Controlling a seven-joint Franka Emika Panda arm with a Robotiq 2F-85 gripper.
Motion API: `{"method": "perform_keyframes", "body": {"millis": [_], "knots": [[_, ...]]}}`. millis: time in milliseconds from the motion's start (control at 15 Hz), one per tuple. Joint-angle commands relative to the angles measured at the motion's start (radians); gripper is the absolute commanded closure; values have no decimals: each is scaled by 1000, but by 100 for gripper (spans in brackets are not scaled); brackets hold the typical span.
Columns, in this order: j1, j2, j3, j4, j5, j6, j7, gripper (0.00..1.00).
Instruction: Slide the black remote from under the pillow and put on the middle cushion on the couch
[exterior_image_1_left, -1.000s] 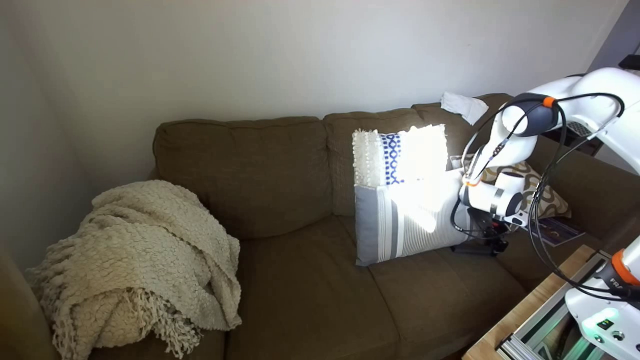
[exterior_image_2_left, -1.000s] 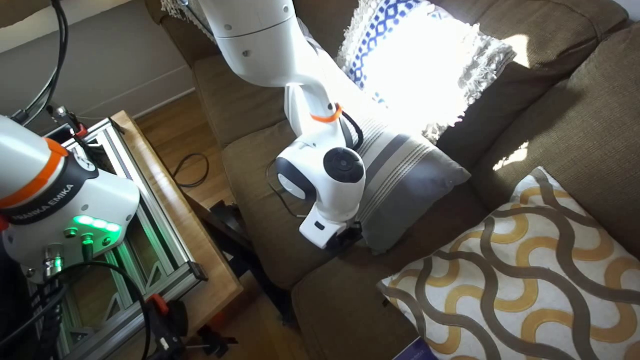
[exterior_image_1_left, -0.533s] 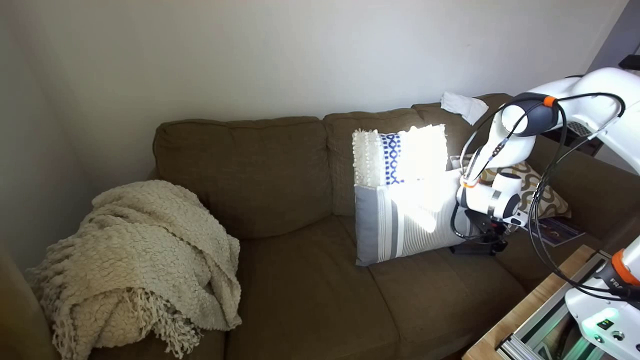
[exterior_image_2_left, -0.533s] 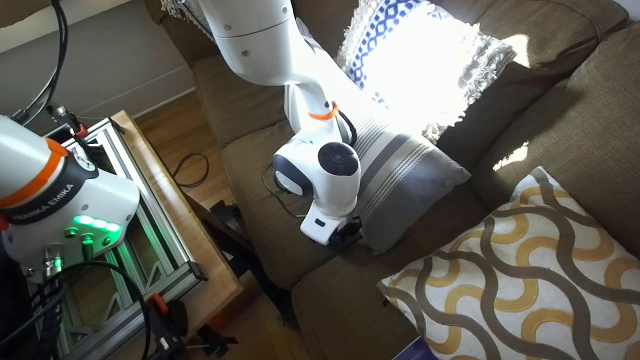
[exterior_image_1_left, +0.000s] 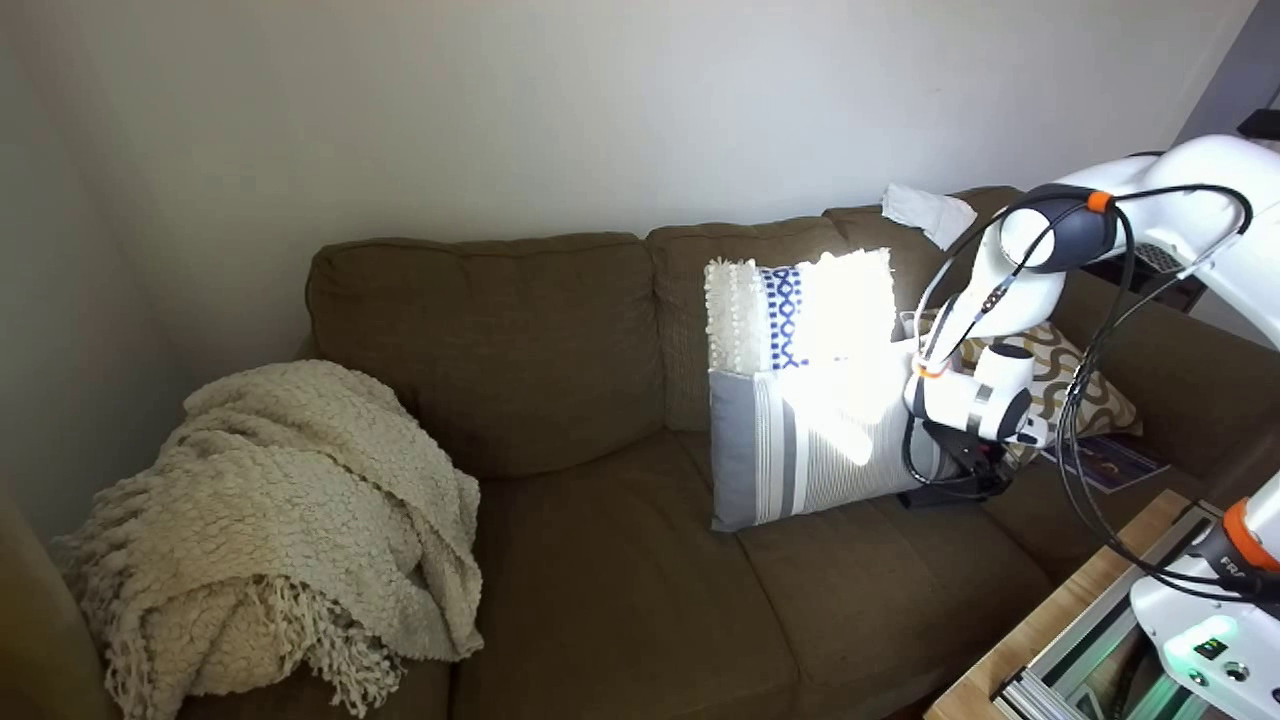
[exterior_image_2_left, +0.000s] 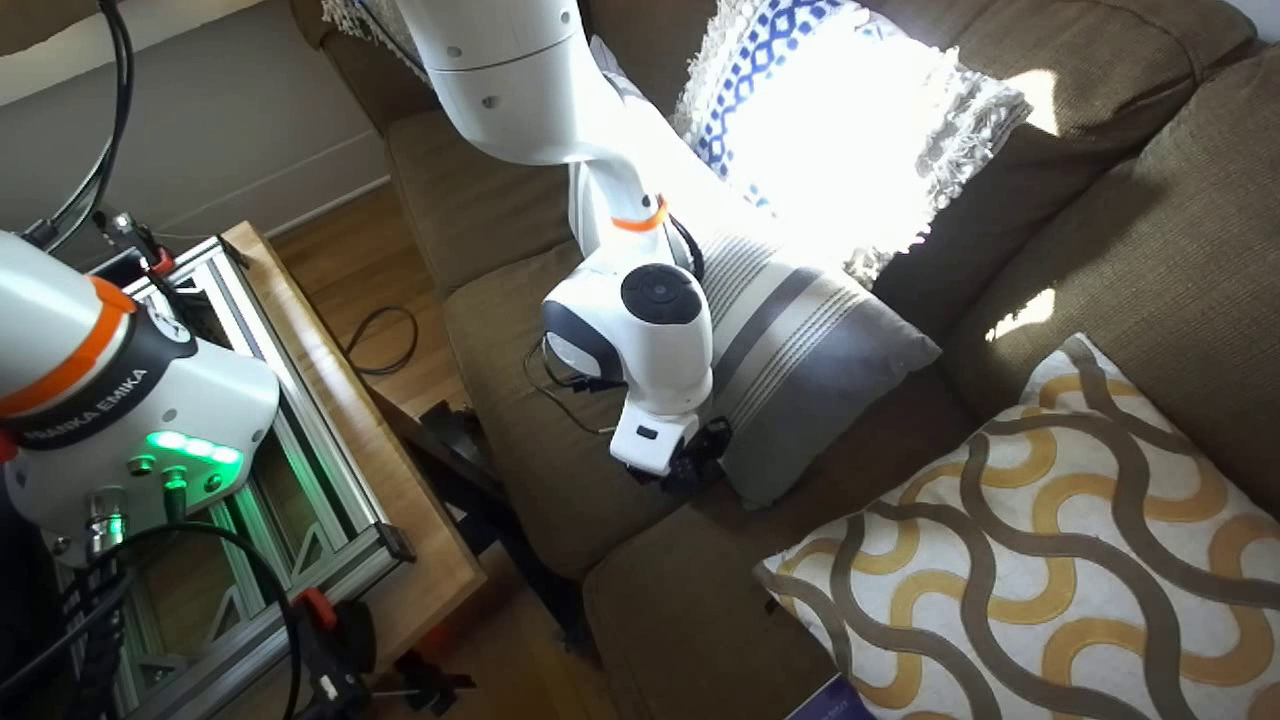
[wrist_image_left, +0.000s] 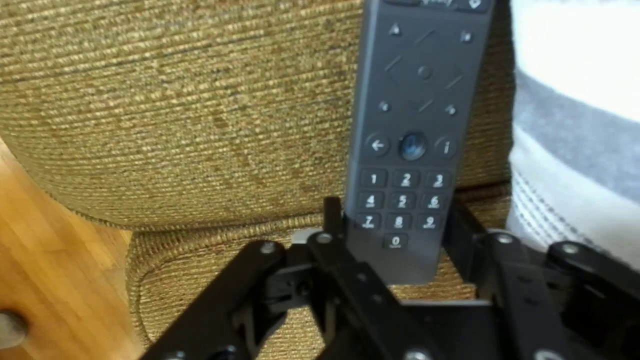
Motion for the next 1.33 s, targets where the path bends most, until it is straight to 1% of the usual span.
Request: {"method": "perform_keyframes", "body": {"millis": [0,200,400,733,933,1000,1067,1267], "knots": [[-37,-18,20,-11,-35,-44,-84,73],[-27,-7,8,-12,-32,-49,-110,73],[-48,-14,41,-12,-17,6,-197,73],[-68,-23,68,-14,-19,1,-322,73],[-74,-25,79,-14,-6,15,-364,73],[-82,-31,87,-17,-3,18,-380,23],[-85,-38,90,-24,1,23,-389,21],[-106,-75,107,-59,13,38,-436,1]]}}
